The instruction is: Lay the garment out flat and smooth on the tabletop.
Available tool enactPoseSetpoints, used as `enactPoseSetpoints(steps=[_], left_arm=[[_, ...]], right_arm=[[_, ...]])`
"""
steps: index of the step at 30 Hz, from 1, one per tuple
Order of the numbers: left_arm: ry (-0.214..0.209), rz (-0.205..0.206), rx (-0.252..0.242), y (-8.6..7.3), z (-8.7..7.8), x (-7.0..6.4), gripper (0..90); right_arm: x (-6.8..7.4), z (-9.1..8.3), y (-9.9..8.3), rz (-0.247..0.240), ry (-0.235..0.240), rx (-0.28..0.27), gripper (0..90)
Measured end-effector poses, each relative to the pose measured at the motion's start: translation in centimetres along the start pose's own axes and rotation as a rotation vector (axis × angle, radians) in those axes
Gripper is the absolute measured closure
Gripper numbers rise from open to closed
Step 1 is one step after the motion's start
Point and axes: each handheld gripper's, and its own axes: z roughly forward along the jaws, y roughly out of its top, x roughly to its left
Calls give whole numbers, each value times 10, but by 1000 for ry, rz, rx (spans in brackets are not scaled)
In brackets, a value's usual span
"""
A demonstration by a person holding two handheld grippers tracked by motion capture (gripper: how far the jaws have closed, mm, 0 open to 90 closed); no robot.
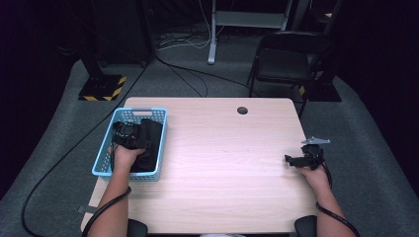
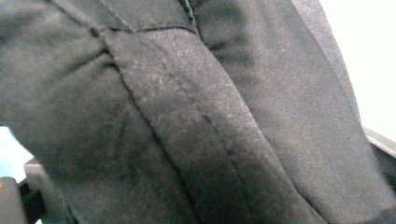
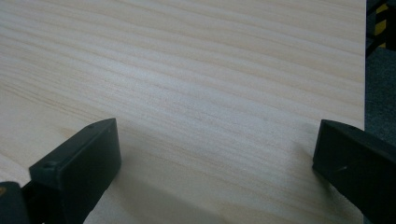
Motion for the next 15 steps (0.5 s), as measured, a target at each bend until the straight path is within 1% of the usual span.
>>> enactPoseSetpoints(steps=[2, 4, 6, 9, 11, 13, 15], left_arm=[[-3, -1, 4, 0, 2, 0, 0], [-5, 8, 14, 0, 3, -1, 2], [4, 23, 26, 1, 4, -3, 11], [13, 42, 35, 1, 5, -5, 53], [11, 39, 35, 1, 3, -5, 89], [9, 44, 30, 2, 2, -5, 153], [4, 46, 27, 2, 0, -4, 197]], right_arm=[[0, 0, 0, 0, 0, 0, 0], [0, 0, 0, 1, 0, 0, 0], [0, 0, 0, 0, 0, 0, 0], [0, 0, 0, 0, 0, 0, 0], [0, 0, 0, 0, 0, 0, 0], [0, 0, 0, -2, 1, 0, 0], [0, 0, 0, -3, 3, 0, 0]])
